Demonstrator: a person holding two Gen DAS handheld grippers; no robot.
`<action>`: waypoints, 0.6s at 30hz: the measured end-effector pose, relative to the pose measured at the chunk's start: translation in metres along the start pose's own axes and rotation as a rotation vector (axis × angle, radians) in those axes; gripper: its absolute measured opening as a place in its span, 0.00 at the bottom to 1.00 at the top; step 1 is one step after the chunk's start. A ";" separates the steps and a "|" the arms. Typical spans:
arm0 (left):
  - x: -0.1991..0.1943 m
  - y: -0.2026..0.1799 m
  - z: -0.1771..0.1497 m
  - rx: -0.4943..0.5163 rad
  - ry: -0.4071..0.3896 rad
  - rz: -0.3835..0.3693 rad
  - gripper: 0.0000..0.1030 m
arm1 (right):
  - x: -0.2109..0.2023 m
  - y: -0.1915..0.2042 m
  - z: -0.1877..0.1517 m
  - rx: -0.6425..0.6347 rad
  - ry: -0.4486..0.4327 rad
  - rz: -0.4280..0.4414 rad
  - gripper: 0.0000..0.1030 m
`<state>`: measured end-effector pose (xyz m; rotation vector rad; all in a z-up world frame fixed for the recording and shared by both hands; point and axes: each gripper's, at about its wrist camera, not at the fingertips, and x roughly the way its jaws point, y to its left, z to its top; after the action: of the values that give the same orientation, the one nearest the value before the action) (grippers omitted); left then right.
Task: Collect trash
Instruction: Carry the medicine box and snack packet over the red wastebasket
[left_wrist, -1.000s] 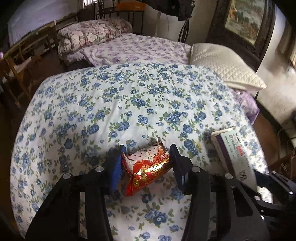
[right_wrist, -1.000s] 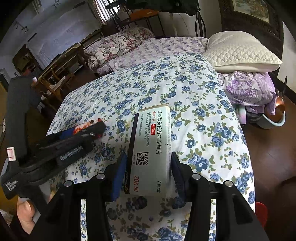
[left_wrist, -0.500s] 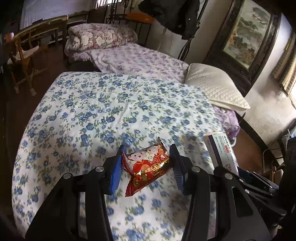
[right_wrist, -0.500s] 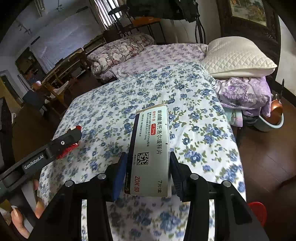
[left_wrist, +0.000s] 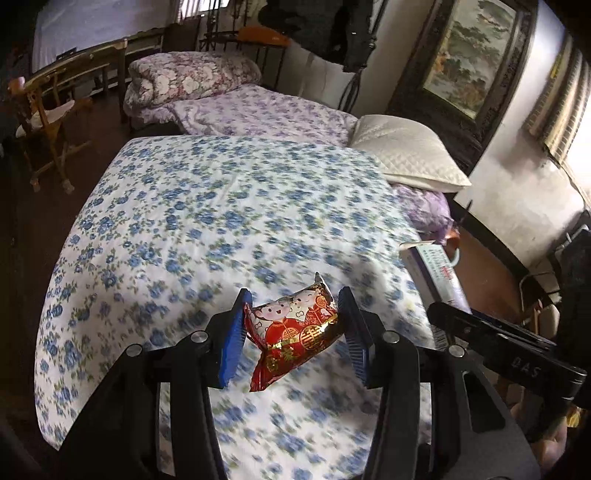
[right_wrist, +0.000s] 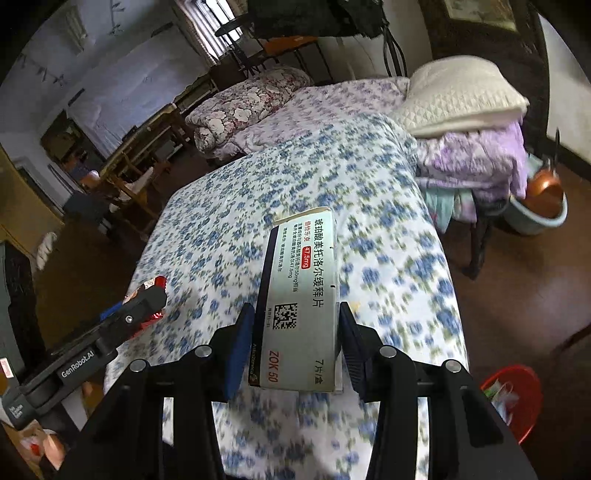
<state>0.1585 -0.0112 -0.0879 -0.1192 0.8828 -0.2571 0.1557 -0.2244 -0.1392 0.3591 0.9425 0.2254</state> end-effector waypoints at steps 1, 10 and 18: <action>-0.004 -0.008 -0.001 0.012 -0.003 -0.005 0.47 | -0.006 -0.003 -0.003 0.003 -0.005 -0.003 0.44; -0.004 -0.111 -0.006 0.177 0.016 -0.084 0.47 | -0.078 -0.080 -0.023 0.053 -0.051 -0.073 0.44; 0.057 -0.239 -0.048 0.322 0.156 -0.265 0.47 | -0.122 -0.198 -0.063 0.159 -0.029 -0.235 0.44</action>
<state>0.1144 -0.2562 -0.1106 0.0856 0.9692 -0.6587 0.0408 -0.4354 -0.1604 0.3931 0.9677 -0.0703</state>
